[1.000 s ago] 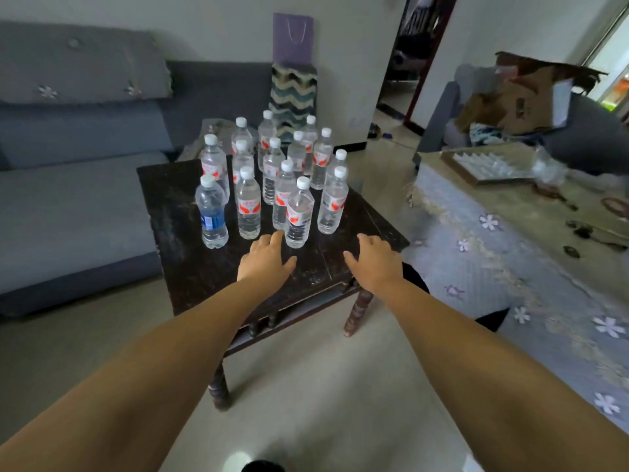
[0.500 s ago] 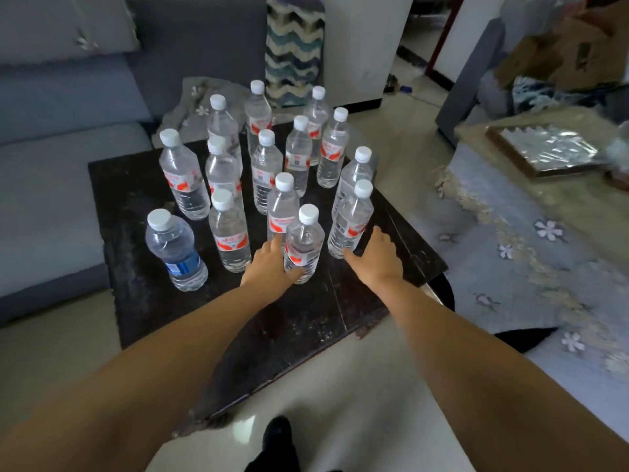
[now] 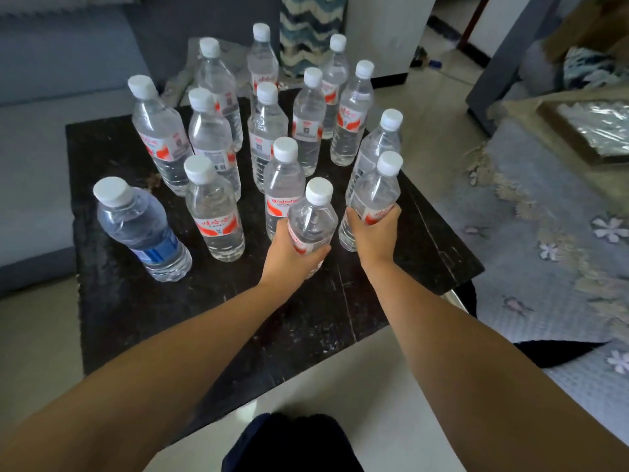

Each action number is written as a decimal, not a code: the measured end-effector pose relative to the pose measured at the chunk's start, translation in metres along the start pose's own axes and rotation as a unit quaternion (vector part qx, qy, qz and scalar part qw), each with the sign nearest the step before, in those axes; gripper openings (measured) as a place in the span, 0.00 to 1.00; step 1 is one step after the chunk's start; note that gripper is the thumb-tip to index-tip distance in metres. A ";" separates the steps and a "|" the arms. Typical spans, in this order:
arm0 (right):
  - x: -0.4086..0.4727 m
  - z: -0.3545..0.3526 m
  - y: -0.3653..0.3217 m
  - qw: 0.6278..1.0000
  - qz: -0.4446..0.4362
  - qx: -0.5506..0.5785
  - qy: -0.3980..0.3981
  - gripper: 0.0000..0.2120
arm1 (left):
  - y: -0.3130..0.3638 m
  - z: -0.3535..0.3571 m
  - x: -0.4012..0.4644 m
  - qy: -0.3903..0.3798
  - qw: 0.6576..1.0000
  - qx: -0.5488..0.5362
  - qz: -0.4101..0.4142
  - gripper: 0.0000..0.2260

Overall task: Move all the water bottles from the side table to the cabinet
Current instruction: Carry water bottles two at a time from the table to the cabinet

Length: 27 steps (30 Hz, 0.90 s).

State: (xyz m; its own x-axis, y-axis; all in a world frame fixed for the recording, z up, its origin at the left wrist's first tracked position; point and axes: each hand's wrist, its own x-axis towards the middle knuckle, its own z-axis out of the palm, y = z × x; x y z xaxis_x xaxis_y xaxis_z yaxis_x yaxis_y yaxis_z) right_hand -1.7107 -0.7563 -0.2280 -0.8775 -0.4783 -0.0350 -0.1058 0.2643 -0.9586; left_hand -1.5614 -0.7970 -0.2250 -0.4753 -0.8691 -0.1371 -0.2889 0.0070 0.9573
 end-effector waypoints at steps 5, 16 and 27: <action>0.000 -0.022 -0.001 0.999 0.015 -0.026 -0.043 0.29 | 0.005 -0.007 -0.004 0.006 1.000 0.021 -0.018 0.33; -0.074 -0.123 -0.012 0.987 0.098 -0.074 -0.102 0.26 | 0.060 0.005 -0.059 -0.173 0.980 0.089 -0.044 0.29; -0.225 -0.242 -0.012 0.976 0.129 -0.064 0.164 0.26 | 0.091 0.067 -0.140 -0.379 0.909 0.166 0.056 0.27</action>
State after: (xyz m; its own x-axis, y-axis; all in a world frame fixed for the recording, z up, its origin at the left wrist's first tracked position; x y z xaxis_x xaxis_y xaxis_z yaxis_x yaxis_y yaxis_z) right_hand -1.6253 -0.4491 -0.1402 -0.9830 -0.0938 -0.1577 0.0988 0.4534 -0.8858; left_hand -1.5768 -0.6422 -0.1353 -0.9167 -0.2649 -0.2991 -0.3782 0.3337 0.8635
